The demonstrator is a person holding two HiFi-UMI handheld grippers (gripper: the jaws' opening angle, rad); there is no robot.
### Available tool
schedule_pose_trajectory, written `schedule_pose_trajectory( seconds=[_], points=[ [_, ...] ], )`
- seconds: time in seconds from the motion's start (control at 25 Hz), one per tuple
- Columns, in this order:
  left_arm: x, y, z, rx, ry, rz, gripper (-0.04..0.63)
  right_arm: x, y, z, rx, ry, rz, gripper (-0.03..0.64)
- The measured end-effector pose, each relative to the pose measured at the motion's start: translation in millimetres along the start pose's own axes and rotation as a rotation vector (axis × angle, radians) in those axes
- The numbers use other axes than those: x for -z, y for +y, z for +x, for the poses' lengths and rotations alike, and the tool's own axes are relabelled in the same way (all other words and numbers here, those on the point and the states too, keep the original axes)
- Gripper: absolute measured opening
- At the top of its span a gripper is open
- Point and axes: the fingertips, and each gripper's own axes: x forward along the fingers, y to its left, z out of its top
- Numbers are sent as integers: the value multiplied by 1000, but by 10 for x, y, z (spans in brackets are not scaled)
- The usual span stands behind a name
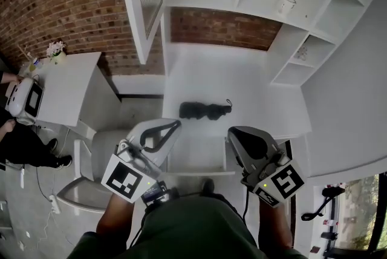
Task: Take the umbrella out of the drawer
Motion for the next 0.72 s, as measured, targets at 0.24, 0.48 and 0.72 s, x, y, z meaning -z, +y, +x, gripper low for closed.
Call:
schedule_pose_trajectory(
  seconds=[0.24, 0.48, 0.72],
  points=[
    [-28, -131, -121, 30, -12, -29, 2, -51, 77, -132, 50, -11, -1, 5],
    [6, -193, -159, 56, -17, -61, 2, -33, 120, -187, 91, -17, 20, 5],
    [48, -202, -193, 70, -9, -69, 2, -13, 133, -215, 116, -11, 37, 5]
  ],
)
